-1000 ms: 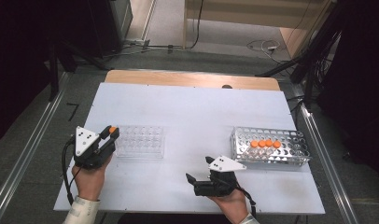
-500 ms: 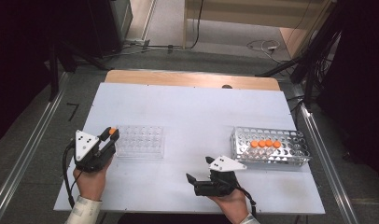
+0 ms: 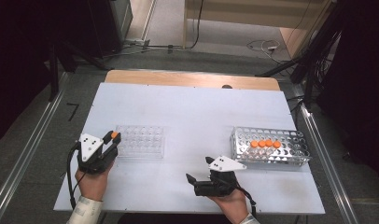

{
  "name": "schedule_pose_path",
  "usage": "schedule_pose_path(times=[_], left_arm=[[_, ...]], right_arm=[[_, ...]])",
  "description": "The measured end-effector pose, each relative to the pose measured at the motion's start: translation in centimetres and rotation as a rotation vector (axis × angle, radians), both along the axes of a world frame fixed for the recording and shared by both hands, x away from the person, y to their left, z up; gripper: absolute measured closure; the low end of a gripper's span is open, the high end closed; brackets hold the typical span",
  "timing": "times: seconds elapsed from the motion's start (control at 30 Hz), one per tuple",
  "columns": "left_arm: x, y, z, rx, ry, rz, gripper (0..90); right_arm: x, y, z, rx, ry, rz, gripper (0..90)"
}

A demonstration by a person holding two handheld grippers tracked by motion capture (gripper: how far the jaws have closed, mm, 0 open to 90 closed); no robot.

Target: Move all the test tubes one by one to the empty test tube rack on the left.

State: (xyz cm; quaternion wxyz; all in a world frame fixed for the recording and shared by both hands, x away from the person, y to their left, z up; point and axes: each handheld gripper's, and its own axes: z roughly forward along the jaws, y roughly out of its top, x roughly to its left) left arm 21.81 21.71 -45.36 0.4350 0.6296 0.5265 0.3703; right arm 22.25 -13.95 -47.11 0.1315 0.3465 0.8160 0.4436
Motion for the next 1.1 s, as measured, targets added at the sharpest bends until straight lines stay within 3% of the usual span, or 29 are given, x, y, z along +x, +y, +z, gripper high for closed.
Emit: schedule_pose_path(times=[0.17, 0.37, 0.53, 0.87, 1.1], left_arm=[[0.0, 0.0, 0.0, 0.003, 0.007, -0.008, 68.7], [0.1, -0.7, 0.0, 0.032, 0.010, -0.006, 39.6], [-0.1, -1.0, 0.2, 0.015, 0.013, 0.016, 24.0], [-0.7, -0.8, -0.1, -0.030, 0.029, 0.016, 14.6], [-1.1, -0.9, -0.5, -0.029, 0.027, 0.024, 13.0]], right_arm=[[0.0, 0.0, 0.0, 0.000, -0.001, 0.002, 10.8], [-0.1, 0.0, 0.0, 0.001, -0.009, 0.000, 10.7], [-0.1, -0.1, 0.0, -0.001, -0.016, -0.007, 10.8], [-0.1, -1.4, 0.5, 0.018, -0.025, -0.042, 10.6], [-0.4, -3.2, 0.8, 0.032, -0.036, -0.073, 10.7]])
